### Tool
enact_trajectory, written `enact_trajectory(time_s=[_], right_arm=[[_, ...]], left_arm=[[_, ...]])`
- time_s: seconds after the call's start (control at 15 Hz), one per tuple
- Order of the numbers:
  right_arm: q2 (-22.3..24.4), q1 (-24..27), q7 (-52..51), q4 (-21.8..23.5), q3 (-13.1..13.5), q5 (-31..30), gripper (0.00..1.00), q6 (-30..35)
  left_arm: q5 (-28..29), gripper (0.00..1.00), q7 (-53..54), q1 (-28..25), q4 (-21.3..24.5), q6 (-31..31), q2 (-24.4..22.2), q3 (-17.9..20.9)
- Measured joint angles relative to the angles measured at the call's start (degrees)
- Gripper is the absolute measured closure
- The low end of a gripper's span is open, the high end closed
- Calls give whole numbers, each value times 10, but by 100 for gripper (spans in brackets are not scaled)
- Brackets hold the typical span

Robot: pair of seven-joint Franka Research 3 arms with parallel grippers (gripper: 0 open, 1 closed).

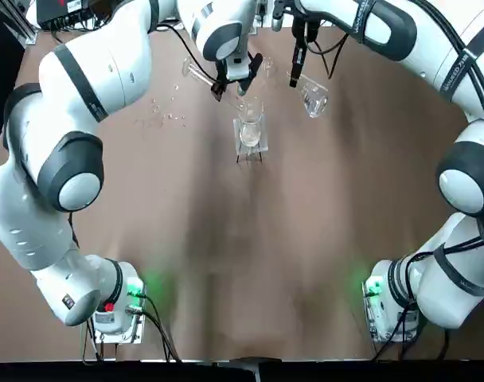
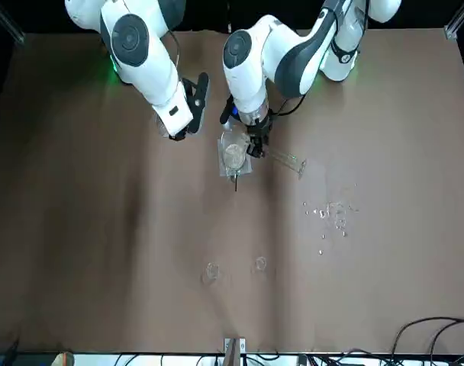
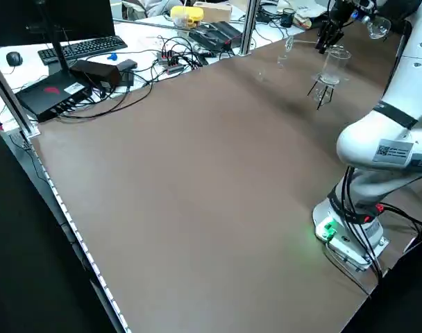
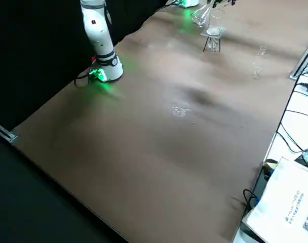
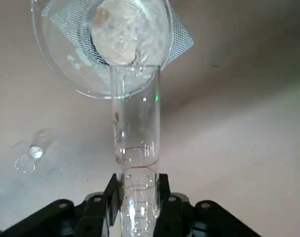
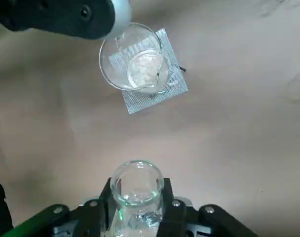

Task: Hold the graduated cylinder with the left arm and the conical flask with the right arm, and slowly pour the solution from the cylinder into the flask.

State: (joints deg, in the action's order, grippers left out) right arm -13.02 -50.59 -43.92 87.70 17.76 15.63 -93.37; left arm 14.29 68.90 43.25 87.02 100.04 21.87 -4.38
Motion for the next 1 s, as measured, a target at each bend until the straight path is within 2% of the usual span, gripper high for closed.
enact_trajectory(time_s=[0.67,1.0], right_arm=[[-12,-1,-7,-10,1,-29,61,-12],[-20,-1,-7,-22,1,-32,61,-11]], left_arm=[[-1,66,-13,-1,-4,-2,-1,1],[-83,66,-16,-25,-14,-3,-6,5]])
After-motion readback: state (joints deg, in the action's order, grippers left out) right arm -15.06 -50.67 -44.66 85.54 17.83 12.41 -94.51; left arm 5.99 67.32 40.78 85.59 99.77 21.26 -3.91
